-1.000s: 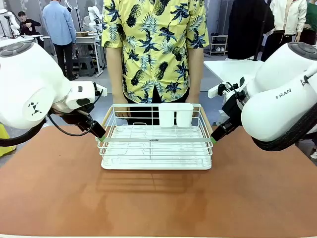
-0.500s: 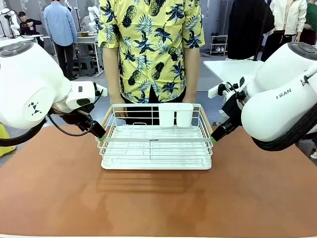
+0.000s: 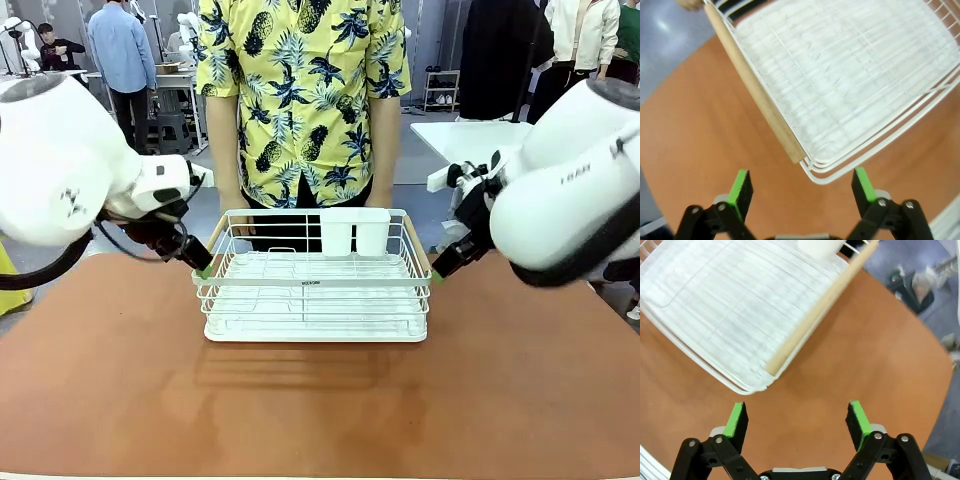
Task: Clean the table.
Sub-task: Pick up the Lint Roller when the human hands it over.
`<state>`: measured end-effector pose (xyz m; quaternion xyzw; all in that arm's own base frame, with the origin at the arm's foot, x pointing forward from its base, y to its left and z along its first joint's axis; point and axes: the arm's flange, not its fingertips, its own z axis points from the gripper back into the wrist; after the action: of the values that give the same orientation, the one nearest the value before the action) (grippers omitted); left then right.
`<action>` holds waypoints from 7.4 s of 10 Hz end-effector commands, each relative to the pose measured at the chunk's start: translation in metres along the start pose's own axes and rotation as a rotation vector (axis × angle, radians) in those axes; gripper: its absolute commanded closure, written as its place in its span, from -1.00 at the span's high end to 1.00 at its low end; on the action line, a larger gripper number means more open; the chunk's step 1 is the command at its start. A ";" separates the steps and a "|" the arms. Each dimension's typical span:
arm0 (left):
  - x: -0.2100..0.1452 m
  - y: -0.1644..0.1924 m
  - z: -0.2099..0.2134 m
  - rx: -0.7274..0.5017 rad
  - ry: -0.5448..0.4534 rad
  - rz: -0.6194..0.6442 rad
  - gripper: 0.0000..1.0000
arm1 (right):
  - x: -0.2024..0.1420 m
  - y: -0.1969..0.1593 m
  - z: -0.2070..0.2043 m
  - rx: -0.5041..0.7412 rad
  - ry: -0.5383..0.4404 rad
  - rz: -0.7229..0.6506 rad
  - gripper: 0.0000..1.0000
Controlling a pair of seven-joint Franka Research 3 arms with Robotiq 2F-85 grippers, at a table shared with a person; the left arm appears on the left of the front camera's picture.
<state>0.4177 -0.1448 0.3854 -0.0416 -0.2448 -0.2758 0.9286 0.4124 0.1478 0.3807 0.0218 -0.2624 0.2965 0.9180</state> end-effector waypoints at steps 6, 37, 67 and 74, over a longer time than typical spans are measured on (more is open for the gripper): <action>-0.035 0.196 0.050 -0.557 0.162 0.435 1.00 | -0.045 -0.190 0.005 0.563 0.110 -0.601 1.00; -0.153 0.341 0.063 -1.017 0.307 0.854 1.00 | -0.247 -0.403 0.009 1.163 0.082 -1.497 1.00; -0.133 0.319 0.096 -0.966 0.392 0.987 1.00 | -0.247 -0.403 0.009 1.163 0.082 -1.497 1.00; -0.068 0.268 0.141 -0.786 0.429 1.305 1.00 | -0.247 -0.403 0.009 1.163 0.082 -1.497 1.00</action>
<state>0.4568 0.1650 0.4998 -0.4543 0.1352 0.2242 0.8515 0.4641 -0.3181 0.3117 0.6297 0.0417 -0.2875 0.7204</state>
